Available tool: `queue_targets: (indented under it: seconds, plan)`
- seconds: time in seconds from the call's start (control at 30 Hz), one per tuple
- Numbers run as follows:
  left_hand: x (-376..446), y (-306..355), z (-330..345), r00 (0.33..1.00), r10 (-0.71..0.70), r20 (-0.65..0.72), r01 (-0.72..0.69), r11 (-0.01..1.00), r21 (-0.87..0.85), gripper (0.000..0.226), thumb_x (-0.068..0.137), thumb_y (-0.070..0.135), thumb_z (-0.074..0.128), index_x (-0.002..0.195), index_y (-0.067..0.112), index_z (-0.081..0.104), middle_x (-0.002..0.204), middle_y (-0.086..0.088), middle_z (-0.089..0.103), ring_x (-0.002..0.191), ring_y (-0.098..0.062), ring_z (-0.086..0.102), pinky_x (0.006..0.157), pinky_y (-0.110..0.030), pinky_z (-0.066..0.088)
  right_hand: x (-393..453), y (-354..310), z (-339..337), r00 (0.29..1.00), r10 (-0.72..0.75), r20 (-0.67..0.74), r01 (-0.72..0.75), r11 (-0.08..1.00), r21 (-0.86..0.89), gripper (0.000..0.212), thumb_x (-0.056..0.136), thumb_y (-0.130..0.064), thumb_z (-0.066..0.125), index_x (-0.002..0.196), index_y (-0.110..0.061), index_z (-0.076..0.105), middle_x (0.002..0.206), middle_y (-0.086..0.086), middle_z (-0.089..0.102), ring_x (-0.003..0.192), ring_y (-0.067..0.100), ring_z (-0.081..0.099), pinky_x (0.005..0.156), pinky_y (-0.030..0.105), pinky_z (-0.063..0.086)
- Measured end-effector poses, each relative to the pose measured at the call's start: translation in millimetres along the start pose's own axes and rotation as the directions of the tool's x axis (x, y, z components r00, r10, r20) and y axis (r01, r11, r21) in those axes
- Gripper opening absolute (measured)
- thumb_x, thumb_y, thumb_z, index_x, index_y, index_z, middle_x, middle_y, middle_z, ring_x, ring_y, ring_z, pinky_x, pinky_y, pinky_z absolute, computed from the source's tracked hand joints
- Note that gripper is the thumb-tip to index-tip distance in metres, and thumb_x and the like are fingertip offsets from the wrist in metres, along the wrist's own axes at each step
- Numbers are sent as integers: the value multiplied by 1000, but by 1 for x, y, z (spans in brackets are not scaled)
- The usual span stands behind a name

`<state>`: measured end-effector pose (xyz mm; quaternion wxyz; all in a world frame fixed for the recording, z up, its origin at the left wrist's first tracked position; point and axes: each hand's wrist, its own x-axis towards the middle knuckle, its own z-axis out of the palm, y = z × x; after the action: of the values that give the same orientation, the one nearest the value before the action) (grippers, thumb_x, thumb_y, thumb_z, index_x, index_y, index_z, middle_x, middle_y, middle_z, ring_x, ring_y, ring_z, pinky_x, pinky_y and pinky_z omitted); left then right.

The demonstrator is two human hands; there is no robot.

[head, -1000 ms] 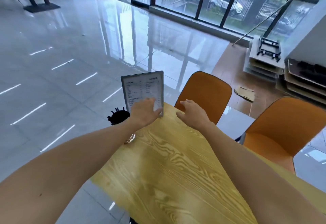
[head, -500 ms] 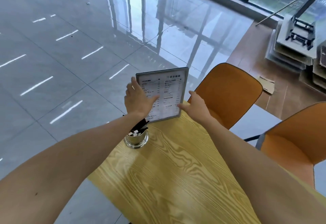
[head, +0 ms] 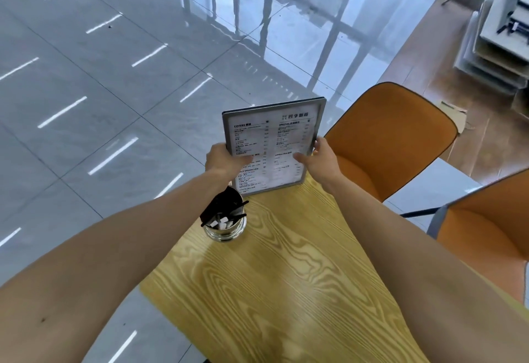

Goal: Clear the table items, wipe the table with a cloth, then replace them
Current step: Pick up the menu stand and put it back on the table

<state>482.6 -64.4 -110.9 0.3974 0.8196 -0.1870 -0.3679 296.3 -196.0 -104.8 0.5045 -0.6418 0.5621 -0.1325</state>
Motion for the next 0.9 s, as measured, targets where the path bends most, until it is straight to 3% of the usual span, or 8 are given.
queue_targets:
  seconds: [0.13, 0.27, 0.37, 0.6, 0.9]
  plan:
    - [6, -7, 1, 999, 31, -17, -29, 997, 75, 32, 81, 22, 82, 111, 12, 72, 115, -7, 74, 97, -22, 68, 82, -34, 57, 9, 8, 3, 999, -27, -32, 29, 998, 53, 48, 93, -16, 73, 136, -14, 52, 131, 0, 65, 116, 20, 63, 95, 45, 58]
    - [8, -4, -1, 996, 86, 25, -88, 985, 151, 29, 85, 22, 79, 112, 13, 71, 117, -7, 73, 102, -25, 68, 86, -38, 56, 9, 21, -1, 994, -78, -71, 82, 995, 52, 31, 95, -16, 71, 123, -15, 57, 114, -6, 68, 99, 8, 65, 83, 33, 59]
    - [8, -2, 2, 991, 123, 44, -129, 974, 185, 28, 85, 21, 79, 111, 14, 72, 117, -7, 74, 103, -26, 68, 86, -37, 55, -1, 34, -6, 992, -100, -81, 105, 992, 72, 29, 95, -15, 70, 122, -15, 60, 112, -10, 68, 96, 0, 63, 76, 20, 53]
    - [-17, 8, 26, 975, 177, 131, -203, 954, 220, 29, 85, 20, 79, 113, 15, 72, 118, -6, 73, 107, -27, 68, 82, -33, 50, -37, 68, -33, 983, -69, -169, 92, 987, 134, 27, 95, -13, 71, 121, -13, 63, 106, -17, 68, 85, -13, 63, 63, 7, 49]
    - [-87, 21, 96, 917, 285, 280, -339, 925, 169, 27, 85, 19, 78, 111, 17, 73, 115, -2, 73, 101, -22, 66, 85, -37, 54, -112, 132, -103, 945, -41, -324, 106, 977, 186, 29, 95, -16, 71, 123, -18, 62, 109, -16, 68, 94, -9, 61, 71, 13, 50]
